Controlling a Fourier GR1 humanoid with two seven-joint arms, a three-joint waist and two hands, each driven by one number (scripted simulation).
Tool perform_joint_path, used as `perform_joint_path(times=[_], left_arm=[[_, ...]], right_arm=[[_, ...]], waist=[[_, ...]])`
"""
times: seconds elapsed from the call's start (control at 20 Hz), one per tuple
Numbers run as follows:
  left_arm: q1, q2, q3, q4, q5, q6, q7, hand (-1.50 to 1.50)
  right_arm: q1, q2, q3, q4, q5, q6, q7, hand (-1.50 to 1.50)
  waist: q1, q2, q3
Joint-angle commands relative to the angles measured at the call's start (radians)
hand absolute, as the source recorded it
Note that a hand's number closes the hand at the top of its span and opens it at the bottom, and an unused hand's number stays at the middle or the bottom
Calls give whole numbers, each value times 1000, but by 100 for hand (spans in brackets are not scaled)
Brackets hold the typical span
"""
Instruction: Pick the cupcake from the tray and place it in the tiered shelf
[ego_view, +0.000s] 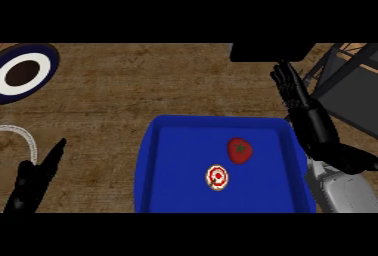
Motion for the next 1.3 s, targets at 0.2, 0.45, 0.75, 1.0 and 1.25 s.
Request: perform_joint_path(times=[0.2, 0.45, 0.75, 1.0, 1.25], left_arm=[[90, -46, 74, -103, 85, -3, 67, 0], [-11, -128, 60, -111, 138, 8, 128, 0], [-87, -156, 71, -40, 133, 5, 181, 0], [-144, -237, 43, -11, 77, 80, 188, 0], [-79, -205, 58, -98, 86, 47, 210, 0]], right_arm=[[-47, -108, -42, 37, -38, 148, -11, 150], [-16, -214, -44, 277, 66, 170, 95, 150], [0, -320, -64, 337, 19, 444, -167, -150], [-29, -359, -21, 217, -6, 585, -45, -150], [-53, -410, -17, 44, -68, 670, 157, -150]], waist=[[-13, -6, 5], [4, 14, 8], [11, -3, 9], [2, -7, 8], [7, -11, 8]])
